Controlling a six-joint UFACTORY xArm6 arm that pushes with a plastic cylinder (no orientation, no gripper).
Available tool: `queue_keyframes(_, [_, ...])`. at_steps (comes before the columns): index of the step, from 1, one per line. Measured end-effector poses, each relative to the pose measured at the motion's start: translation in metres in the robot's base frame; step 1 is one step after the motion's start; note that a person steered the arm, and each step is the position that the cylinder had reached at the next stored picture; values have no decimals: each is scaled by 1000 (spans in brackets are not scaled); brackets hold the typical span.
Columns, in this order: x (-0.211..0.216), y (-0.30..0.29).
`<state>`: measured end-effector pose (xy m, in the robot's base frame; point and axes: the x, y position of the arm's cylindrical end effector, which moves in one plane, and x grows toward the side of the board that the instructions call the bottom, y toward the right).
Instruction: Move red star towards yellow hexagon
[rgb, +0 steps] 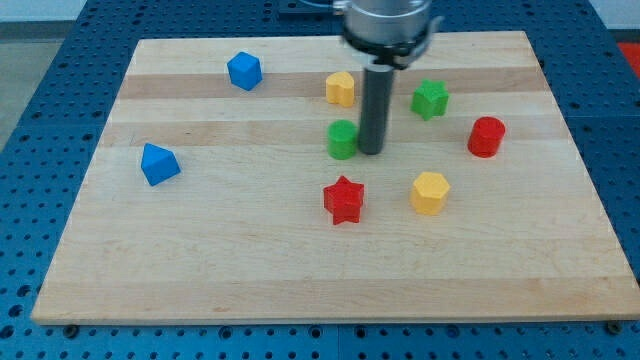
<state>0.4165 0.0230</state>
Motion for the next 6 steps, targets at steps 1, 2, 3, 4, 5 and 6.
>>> queue_keyframes(1, [42,-41])
queue_keyframes(2, [81,-78])
queue_keyframes(3, [103,-42])
queue_keyframes(4, [97,-19])
queue_keyframes(5, [58,2])
queue_keyframes(6, [40,52])
